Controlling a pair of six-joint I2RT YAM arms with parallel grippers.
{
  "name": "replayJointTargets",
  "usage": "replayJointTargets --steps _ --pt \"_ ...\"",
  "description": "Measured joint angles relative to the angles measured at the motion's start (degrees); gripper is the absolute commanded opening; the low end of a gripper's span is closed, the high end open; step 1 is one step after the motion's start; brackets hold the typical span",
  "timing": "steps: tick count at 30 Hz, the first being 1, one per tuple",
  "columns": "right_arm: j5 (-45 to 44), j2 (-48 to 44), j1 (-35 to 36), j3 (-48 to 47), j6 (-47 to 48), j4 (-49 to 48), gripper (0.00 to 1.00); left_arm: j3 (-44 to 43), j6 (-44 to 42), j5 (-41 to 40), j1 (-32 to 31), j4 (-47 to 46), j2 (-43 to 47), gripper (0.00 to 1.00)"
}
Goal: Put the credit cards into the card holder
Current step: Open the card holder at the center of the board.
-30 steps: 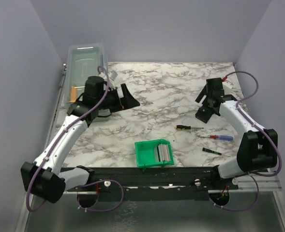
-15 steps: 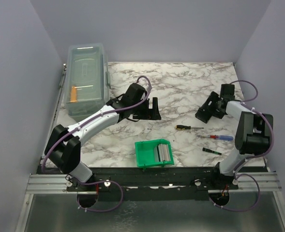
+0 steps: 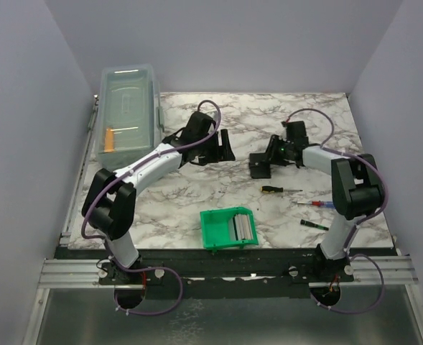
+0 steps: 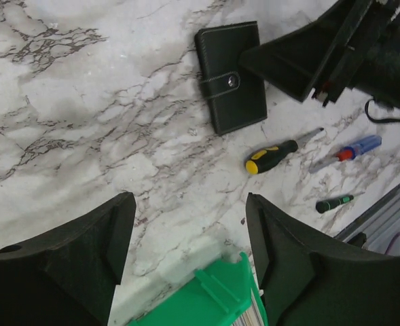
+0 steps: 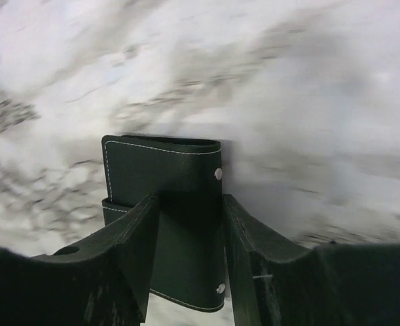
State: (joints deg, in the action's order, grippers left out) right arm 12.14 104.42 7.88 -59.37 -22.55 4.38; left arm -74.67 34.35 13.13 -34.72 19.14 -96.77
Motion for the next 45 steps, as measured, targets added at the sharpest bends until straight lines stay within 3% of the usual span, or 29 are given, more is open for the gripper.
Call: replayJointTargets --steps 6,15,28,41,45 --pt "6.0 3.6 7.4 -4.3 -3.1 -0.1 0.48 -2.6 3.3 1.6 1.6 -1.8 -9.0 0.58" --pt "14.9 3.1 2.3 -4.3 -6.5 -0.3 0.55 -10.2 5.3 3.1 1.5 -3.2 -19.6 0.44" --pt "28.6 6.3 0.8 0.5 -11.1 -7.6 0.53 -9.0 8.7 3.6 1.8 -5.9 -24.6 0.32" --pt "34.4 6.6 0.7 8.4 -19.6 -21.6 0.43 -7.7 10.1 4.3 2.3 -8.4 -24.7 0.26" --pt "32.9 6.6 2.0 8.4 -20.7 -23.0 0.26 -7.7 10.1 4.3 2.7 -8.5 -24.7 0.25"
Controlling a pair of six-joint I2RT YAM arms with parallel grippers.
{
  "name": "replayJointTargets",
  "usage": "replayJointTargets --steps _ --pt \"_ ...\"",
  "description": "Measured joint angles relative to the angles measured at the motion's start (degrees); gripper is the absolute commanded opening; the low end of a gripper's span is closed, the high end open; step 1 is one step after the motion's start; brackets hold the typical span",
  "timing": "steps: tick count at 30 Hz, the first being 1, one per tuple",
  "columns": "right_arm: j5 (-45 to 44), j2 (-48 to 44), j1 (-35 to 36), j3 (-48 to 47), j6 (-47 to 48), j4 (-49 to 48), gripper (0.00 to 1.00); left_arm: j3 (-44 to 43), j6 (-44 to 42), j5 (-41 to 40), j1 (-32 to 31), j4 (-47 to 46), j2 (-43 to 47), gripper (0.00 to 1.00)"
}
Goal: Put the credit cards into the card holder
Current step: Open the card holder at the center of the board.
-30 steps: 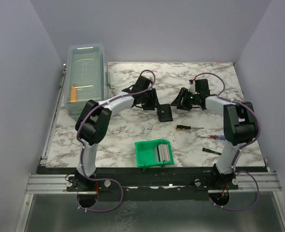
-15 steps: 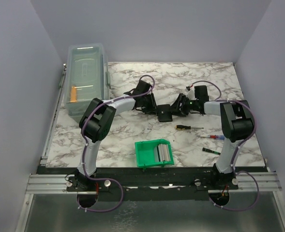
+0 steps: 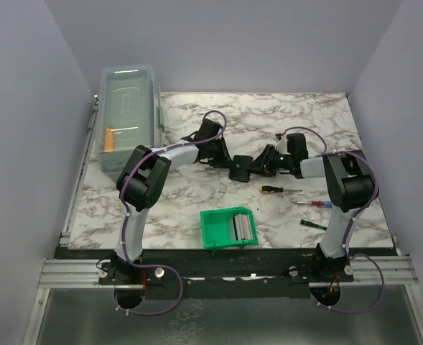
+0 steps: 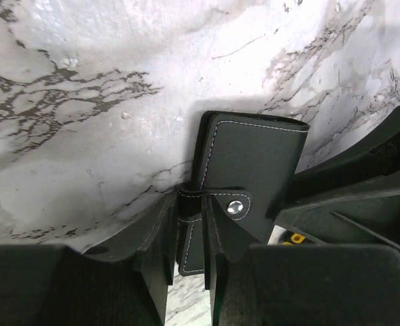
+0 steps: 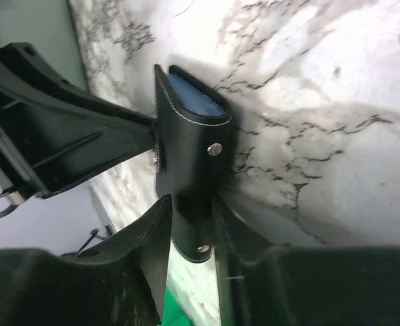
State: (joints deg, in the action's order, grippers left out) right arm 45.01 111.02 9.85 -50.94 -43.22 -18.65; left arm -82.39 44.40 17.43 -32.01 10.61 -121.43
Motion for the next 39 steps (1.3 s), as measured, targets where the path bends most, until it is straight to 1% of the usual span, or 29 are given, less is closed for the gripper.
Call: replayJointTargets --steps 1,5,7,11,13,15,23,25,28,31,36,38,39 --pt "-1.1 0.0 0.3 0.0 -0.2 0.0 0.21 0.0 0.0 0.0 0.1 0.0 0.0 0.25" --pt "-6.8 -0.2 1.7 -0.3 -0.3 2.0 0.06 0.0 -0.3 0.0 0.4 -0.2 0.0 0.26" --pt "-9.9 -1.1 2.3 -0.4 -0.2 3.4 0.01 0.0 -0.9 -0.1 0.4 -0.2 0.0 0.32" --pt "-14.8 -3.6 4.3 -0.4 0.2 4.8 0.0 0.0 -2.2 -0.6 0.3 -0.1 0.5 0.51" --pt "-16.5 -4.7 5.2 -0.4 0.4 5.0 0.0 -0.3 -2.9 -1.5 0.0 0.8 1.2 0.53" --pt "-18.0 -5.6 5.9 -0.4 0.4 5.2 0.0 -0.6 -3.6 -3.3 -0.8 2.4 1.6 0.53" --pt "-21.9 -6.7 7.1 -0.4 0.2 6.7 0.0 -6.3 -6.7 -17.9 -7.2 10.6 1.9 0.52" --pt "-22.1 -6.8 7.0 -0.4 0.2 7.1 0.0 -7.6 -7.3 -20.0 -8.0 12.0 1.9 0.52" --pt "-22.3 -7.0 7.1 -0.4 0.2 7.5 0.0 -9.4 -7.9 -21.7 -8.5 13.2 1.7 0.48" --pt "-22.4 -7.3 7.1 -0.4 0.2 7.7 0.0 -12.6 -8.7 -22.8 -8.5 15.0 0.2 0.48" --pt "-22.5 -7.5 7.1 -0.5 0.2 8.1 0.0 -14.9 -9.6 -23.2 -8.5 16.3 -2.4 0.41" --pt "-22.8 -7.5 7.1 -0.5 0.3 8.3 0.0 -15.2 -9.8 -23.4 -8.5 16.5 -3.2 0.43" --pt "-22.8 -7.5 7.1 -0.5 0.3 8.3 0.0 -15.4 -9.9 -23.4 -8.5 16.6 -3.3 0.47"
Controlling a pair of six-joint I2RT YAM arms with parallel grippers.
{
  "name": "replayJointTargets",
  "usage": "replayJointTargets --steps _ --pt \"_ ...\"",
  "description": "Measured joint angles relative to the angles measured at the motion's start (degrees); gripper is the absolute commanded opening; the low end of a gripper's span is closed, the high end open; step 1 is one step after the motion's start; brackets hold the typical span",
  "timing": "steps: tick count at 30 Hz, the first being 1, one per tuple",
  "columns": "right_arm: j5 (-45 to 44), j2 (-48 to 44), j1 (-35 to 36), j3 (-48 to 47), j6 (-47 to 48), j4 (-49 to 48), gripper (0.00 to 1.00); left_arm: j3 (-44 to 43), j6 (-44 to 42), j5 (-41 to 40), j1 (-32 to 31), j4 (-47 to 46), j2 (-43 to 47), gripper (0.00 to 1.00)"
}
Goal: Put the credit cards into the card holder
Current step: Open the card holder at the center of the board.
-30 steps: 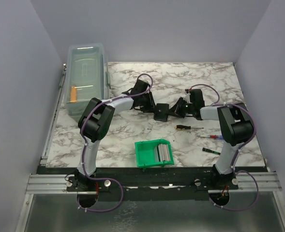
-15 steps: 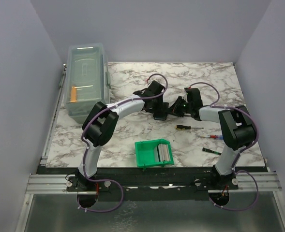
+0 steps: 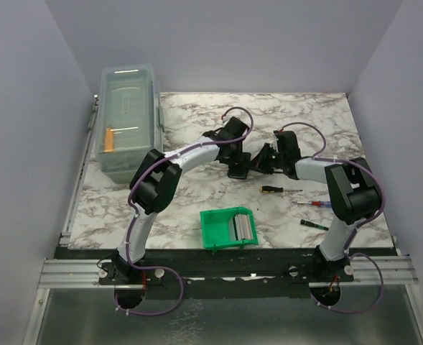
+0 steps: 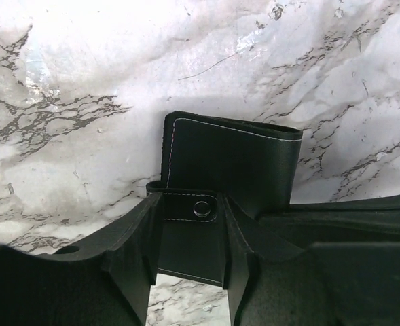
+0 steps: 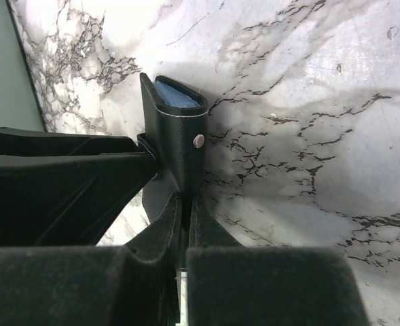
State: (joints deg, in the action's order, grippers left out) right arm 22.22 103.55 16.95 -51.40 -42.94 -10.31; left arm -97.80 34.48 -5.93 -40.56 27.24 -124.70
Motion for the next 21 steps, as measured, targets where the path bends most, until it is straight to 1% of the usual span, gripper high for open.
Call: replayJointTargets --steps 1,3,7,8,15,21 --pt "0.0 0.0 0.0 0.0 0.0 0.0 0.0 0.0 -0.1 0.0 0.0 0.1 0.0 0.52" --pt "-0.1 -0.1 0.0 0.0 0.0 0.0 0.0 -0.1 -0.4 0.0 -0.1 0.2 0.0 0.57" --pt "-0.1 -0.1 0.0 0.0 0.1 0.2 0.0 -0.1 -1.0 0.2 -0.2 0.7 0.0 0.58" --pt "-0.1 -0.1 0.0 0.0 0.1 0.2 0.0 -0.1 -1.0 0.2 -0.3 0.8 0.0 0.56" --pt "-0.2 -0.6 0.0 0.0 0.1 1.0 0.0 -0.1 -1.1 0.2 -0.7 0.8 0.0 0.35" --pt "-0.6 -0.9 0.0 0.0 -0.1 1.5 0.0 0.1 -0.9 0.5 -0.1 0.3 0.0 0.14"
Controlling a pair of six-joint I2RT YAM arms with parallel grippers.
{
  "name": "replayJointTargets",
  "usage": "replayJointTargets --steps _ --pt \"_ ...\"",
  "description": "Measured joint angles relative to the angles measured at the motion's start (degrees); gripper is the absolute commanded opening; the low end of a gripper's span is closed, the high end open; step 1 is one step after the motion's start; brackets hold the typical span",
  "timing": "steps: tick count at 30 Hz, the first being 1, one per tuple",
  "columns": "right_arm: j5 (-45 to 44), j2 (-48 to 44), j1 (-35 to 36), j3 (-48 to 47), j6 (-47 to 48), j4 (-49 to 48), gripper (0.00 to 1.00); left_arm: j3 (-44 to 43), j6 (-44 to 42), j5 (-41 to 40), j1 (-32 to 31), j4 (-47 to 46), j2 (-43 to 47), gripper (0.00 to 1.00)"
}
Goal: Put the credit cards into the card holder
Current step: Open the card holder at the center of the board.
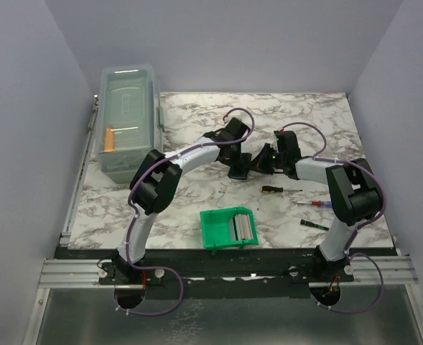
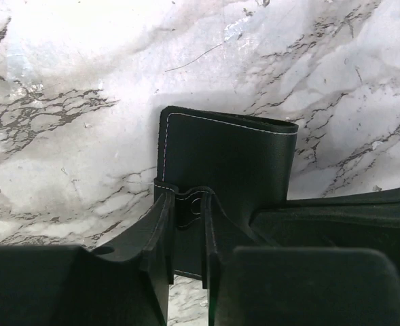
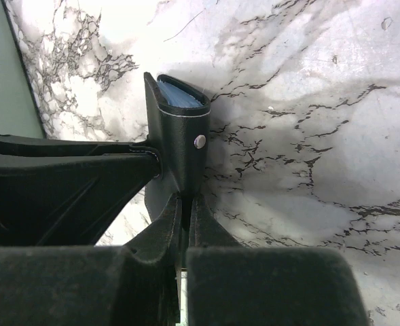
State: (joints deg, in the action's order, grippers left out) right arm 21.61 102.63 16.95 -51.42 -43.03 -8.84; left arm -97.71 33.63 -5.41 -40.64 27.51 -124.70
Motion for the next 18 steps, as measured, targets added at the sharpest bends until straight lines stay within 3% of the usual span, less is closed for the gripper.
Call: replayJointTargets --steps 6,14,15,18 --pt "1.2 0.0 0.2 0.0 0.0 -0.3 0.0 4.0 -0.5 5.7 2.5 -1.5 3.0 0.01" --pt "5.4 1.7 0.3 -1.2 2.2 -0.5 0.0 13.4 -0.7 18.2 9.9 -4.2 9.8 0.0" --pt "5.6 1.9 0.3 -1.5 2.6 -0.3 0.0 13.8 -0.7 18.9 9.9 -4.5 10.2 0.01" --pt "5.9 2.6 0.3 -2.8 3.3 0.7 0.0 14.6 -0.9 20.8 9.4 -5.2 11.2 0.25"
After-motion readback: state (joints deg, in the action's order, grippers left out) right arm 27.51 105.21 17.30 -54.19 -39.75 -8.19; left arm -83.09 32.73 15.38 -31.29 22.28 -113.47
